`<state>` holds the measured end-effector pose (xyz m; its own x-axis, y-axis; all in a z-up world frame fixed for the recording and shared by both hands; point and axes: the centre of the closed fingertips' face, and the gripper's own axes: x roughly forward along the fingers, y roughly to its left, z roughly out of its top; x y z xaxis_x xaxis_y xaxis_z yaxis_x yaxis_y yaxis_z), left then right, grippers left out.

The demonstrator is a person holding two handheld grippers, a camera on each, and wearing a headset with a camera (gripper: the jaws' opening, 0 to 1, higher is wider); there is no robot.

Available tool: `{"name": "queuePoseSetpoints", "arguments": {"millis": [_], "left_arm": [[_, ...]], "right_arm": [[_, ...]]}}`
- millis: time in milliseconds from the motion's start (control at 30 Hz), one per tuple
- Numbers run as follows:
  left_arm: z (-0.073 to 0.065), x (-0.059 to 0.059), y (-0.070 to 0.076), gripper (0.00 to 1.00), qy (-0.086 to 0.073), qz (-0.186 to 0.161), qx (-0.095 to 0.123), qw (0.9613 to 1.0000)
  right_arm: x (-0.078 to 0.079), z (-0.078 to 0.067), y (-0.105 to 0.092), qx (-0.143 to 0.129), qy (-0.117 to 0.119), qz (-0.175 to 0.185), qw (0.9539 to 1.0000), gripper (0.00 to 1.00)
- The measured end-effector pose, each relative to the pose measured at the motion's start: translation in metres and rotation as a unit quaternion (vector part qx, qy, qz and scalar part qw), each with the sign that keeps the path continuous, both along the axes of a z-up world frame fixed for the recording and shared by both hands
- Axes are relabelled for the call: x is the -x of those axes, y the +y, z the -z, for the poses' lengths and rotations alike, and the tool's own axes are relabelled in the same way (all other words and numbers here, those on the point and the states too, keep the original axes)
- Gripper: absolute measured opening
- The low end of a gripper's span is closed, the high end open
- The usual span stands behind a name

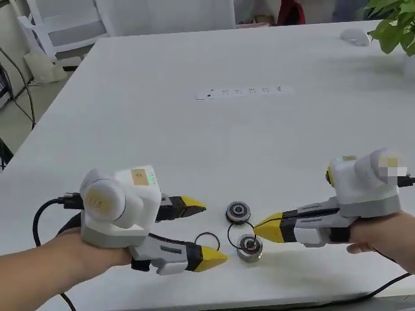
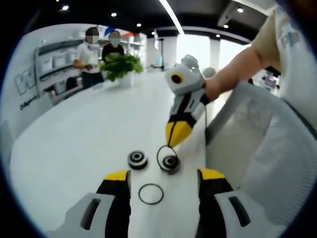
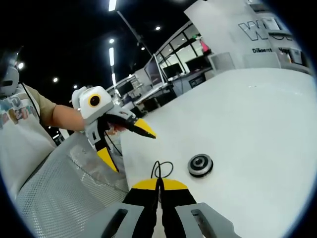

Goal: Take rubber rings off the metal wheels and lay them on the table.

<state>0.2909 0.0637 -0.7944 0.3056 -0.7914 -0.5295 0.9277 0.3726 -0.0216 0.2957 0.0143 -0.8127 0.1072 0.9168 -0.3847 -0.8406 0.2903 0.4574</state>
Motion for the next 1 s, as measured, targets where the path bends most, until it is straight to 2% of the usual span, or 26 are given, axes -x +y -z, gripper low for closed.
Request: {"name": "queuePoseSetpoints", "arguments": {"millis": [300,467,733,1000], "left_arm": [[-0.003,0.001,0.019,0.58,0.0,-0.021,0.004,0.9998],[0.0,0.003,0.031,0.6,-0.001,-0.031,0.0,0.9995],[0.002,0.003,0.049,0.63,0.003,-0.053,0.001,0.9986],[0.002,0.001,0.058,0.65,0.004,-0.067,0.003,0.9978]], "right_arm": [[-0.004,-0.007,0.015,0.001,-0.009,-0.014,0.9999,0.0],[-0.009,-0.005,0.023,0.009,-0.014,-0.023,0.9996,0.0],[-0.005,-0.004,0.041,0.015,-0.014,-0.04,0.999,0.0],[-0.01,0.007,0.051,0.025,-0.014,-0.045,0.9986,0.0]]}}
